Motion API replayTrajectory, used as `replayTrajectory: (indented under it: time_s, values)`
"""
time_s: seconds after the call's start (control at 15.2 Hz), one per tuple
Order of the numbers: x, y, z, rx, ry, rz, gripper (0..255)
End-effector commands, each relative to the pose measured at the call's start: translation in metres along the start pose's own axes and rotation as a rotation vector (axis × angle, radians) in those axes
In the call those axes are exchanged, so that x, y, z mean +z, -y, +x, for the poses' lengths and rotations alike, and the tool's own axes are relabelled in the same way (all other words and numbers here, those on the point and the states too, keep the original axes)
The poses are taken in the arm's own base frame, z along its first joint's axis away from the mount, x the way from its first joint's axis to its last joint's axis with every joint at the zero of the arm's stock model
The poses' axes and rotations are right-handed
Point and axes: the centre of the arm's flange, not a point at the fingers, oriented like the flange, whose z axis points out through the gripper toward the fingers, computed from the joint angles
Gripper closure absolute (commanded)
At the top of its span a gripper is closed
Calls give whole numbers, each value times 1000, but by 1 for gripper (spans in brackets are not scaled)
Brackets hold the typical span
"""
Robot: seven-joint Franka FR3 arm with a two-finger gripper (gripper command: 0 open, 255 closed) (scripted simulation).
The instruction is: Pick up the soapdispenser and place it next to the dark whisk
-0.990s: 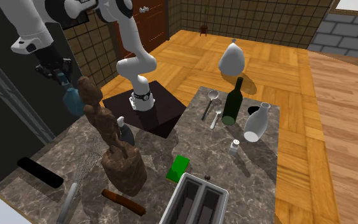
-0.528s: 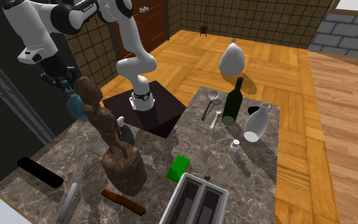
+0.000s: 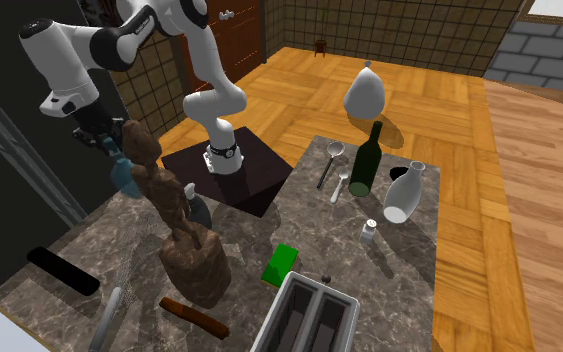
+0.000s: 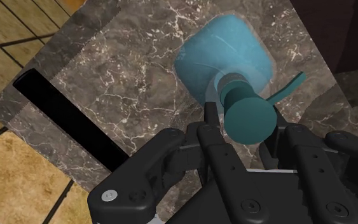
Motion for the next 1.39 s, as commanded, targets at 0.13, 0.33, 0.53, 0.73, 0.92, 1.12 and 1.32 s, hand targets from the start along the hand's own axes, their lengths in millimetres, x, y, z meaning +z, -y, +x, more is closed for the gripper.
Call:
replayTrajectory:
  time_s: [0.13, 0.33, 0.53, 0.73, 0.92, 1.12, 1.32]
  values:
    - [20, -1, 0, 0, -1, 0, 255]
    - [36, -1, 0, 0, -1, 0, 255]
    - [52, -2, 1, 0, -1, 0, 255]
    - [68, -3, 1, 0, -1, 0, 255]
    - [84, -4, 1, 0, -1, 0, 255]
    - [97, -4, 1, 0, -1, 0, 255]
    - [97, -4, 1, 0, -1, 0, 255]
